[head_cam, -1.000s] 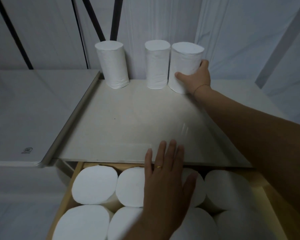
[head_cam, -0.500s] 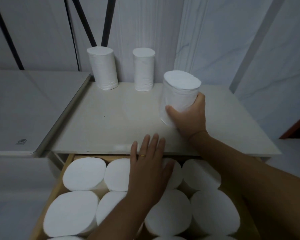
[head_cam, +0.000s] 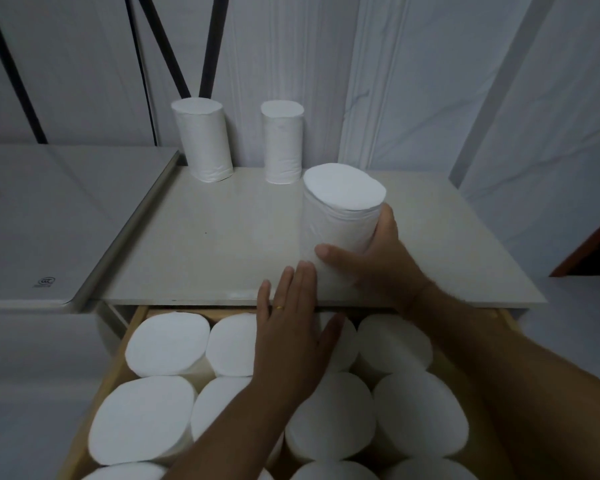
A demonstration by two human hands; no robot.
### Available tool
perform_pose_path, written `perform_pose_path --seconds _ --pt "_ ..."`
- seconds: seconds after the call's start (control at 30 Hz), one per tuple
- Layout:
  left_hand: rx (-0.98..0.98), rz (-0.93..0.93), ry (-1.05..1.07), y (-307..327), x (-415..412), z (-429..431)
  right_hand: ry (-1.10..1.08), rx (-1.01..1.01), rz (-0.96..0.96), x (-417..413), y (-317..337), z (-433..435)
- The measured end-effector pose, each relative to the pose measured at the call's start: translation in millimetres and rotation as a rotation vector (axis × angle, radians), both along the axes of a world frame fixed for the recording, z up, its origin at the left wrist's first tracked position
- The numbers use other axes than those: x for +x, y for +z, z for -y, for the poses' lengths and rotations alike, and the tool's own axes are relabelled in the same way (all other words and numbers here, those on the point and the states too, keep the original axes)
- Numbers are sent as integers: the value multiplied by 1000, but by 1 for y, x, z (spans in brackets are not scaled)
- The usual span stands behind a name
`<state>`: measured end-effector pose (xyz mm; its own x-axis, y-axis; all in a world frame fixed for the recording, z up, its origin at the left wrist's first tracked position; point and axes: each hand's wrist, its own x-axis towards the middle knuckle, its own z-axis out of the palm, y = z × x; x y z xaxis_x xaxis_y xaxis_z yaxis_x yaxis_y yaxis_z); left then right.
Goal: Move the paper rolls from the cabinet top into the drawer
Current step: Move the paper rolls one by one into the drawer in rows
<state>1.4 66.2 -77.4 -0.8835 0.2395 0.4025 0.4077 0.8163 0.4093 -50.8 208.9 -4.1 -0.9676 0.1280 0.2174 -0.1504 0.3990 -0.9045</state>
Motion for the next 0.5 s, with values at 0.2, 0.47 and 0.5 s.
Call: perform_pose_path --seconds 0.2,0.47,0.5 --pt "16 -13 6 -1 0 0 546 -24 149 -30 52 -49" --pt "34 16 -4 -1 -1 1 572 155 121 -36 68 -34" --pt "36 22 -6 0 -1 1 525 186 94 -32 67 -32"
